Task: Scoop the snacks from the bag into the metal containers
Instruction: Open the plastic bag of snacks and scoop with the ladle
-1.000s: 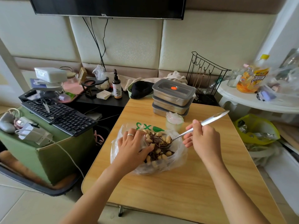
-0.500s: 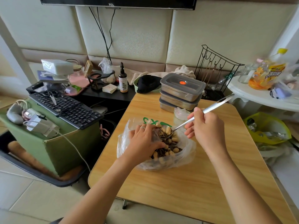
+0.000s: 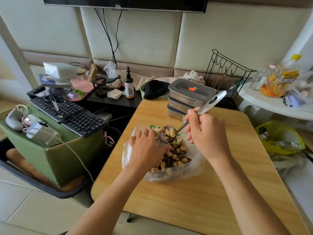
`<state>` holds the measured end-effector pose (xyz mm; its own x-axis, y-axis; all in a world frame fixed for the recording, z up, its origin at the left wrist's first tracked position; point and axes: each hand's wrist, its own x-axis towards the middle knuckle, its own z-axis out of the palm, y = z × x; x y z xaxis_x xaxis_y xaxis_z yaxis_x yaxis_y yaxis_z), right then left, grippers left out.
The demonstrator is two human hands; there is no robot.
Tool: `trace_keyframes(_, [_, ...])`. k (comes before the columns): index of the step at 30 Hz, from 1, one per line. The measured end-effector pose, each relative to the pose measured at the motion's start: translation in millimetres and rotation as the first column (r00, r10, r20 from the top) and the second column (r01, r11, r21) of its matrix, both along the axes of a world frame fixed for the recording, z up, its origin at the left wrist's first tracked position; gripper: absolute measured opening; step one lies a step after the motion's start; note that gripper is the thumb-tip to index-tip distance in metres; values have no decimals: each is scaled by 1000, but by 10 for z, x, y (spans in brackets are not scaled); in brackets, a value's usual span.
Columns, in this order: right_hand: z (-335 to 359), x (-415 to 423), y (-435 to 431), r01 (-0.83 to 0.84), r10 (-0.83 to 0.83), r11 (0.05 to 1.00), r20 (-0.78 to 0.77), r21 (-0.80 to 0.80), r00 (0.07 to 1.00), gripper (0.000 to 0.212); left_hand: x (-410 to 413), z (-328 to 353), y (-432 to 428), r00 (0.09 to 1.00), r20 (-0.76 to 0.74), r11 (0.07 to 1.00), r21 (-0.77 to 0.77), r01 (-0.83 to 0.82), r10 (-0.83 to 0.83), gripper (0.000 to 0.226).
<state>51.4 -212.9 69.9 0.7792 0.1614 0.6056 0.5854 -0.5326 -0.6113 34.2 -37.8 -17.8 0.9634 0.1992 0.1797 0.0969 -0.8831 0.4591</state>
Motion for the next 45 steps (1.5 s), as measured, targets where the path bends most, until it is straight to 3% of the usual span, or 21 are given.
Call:
trace_keyframes(4, [3, 8, 64, -62, 67, 995, 68, -76, 995, 50, 20, -19, -78, 1000, -26, 994, -105, -6, 3, 63])
trace_keyframes(8, [79, 7, 135, -118, 121, 990, 27, -82, 992, 56, 57, -31, -143, 999, -15, 980, -192, -47, 45, 57])
trace_keyframes(13, [159, 73, 164, 15, 27, 983, 221, -186, 975, 38, 55, -23, -155, 998, 3, 958, -281, -56, 59, 42])
trace_keyframes(20, [144, 105, 75, 34, 11, 992, 356, -119, 934, 34, 70, -14, -115, 1000, 20, 934, -358, -13, 22, 40])
trace_keyframes(30, [88, 73, 62, 10, 60, 988, 440, -155, 896, 25, 59, -20, -163, 999, 42, 930, -365, 44, -31, 42])
trace_keyframes(35, [52, 42, 33, 19, 69, 986, 502, -168, 862, 31, 49, -10, -190, 996, 46, 910, -407, 83, -70, 34])
trace_keyframes(45, [88, -37, 11, 39, 28, 993, 540, -112, 841, 30, 66, -71, -206, 992, 78, 889, -442, 122, -97, 55])
